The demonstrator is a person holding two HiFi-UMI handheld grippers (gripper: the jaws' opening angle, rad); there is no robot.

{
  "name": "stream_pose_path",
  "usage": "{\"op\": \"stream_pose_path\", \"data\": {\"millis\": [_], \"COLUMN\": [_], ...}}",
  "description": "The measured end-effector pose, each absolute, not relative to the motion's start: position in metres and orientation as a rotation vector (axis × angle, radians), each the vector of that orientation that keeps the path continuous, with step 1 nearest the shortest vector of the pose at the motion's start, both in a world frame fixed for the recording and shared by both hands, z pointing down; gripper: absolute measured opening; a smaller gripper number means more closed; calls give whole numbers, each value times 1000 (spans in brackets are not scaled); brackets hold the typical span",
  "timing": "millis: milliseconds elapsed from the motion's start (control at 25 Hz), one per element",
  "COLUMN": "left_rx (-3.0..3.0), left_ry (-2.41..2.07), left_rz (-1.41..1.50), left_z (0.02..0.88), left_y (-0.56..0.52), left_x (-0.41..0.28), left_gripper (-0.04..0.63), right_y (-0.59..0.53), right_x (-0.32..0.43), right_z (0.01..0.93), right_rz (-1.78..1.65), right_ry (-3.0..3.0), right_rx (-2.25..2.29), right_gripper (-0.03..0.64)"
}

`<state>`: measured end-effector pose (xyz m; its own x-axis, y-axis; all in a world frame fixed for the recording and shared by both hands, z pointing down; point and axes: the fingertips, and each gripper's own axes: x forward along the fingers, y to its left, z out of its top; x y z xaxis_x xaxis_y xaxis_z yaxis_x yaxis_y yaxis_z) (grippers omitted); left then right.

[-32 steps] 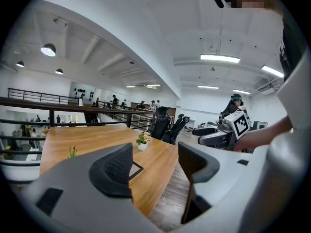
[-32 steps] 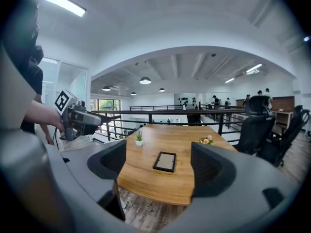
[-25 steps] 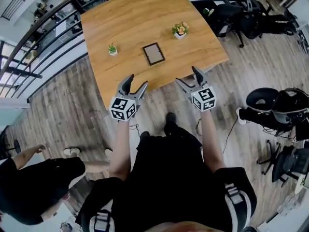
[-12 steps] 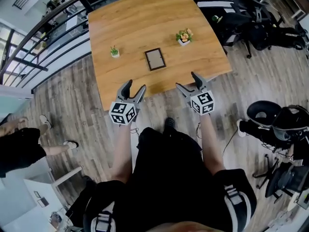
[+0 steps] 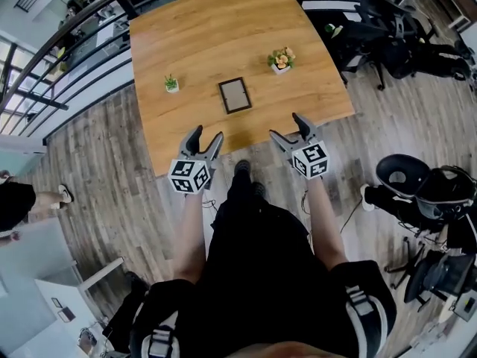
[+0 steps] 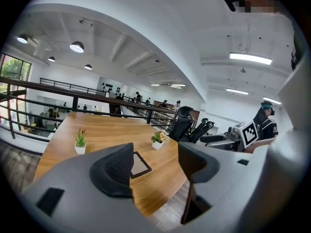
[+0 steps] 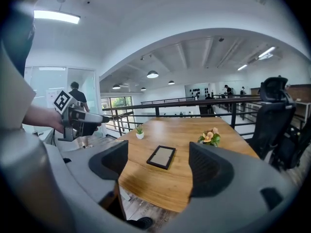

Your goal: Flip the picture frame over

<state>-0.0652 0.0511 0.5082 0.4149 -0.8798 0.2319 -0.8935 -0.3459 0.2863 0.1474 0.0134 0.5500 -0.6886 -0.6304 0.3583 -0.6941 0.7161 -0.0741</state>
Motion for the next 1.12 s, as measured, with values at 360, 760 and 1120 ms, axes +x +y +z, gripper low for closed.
{"op": "stream_pose_path", "data": {"millis": [360,760,1120], "left_rx": [2258,2244,2314], "left_ry": [-1493,-1480,-1412], "left_rz": [40,50,97], "left_z": [531,539,539], "left_y": [3,-49,-94], "left_x": [-79,-123,-132], "left_gripper": [296,296,296], "right_y": [-26,-89,-124], "right_x": [139,91,76], "right_z": [561,562,569], "right_rz": [319,299,328], "right_ry": [-2564,-2554,-2539], "right_rx": [1045,1055,1141], "right_gripper": [383,377,376]}}
